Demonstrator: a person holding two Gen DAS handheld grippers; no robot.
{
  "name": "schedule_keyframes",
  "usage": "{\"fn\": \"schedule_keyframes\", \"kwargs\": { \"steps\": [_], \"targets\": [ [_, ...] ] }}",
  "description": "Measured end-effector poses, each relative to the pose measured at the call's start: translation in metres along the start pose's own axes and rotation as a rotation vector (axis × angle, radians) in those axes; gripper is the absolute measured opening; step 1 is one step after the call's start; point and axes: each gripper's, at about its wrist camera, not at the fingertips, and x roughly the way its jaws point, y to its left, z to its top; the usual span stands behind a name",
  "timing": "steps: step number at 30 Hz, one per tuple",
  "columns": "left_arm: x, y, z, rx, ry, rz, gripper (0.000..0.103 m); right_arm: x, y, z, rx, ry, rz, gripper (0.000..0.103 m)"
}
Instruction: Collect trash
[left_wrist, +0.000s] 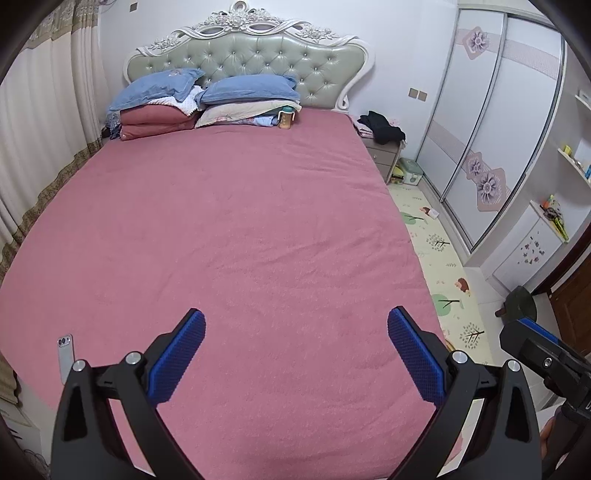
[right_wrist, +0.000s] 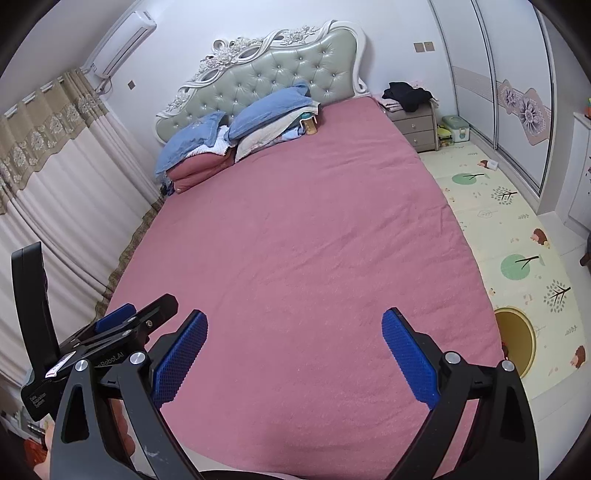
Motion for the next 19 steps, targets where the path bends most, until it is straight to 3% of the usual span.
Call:
{"fn": "schedule_keyframes", "kwargs": {
  "steps": [19],
  "targets": [
    [0.012, 0.001, 0.002, -0.004, 0.023, -0.022, 0.099, 0.003, 0.002, 0.001, 0.007, 0.008, -0.001, 0.093]
  ]
}}
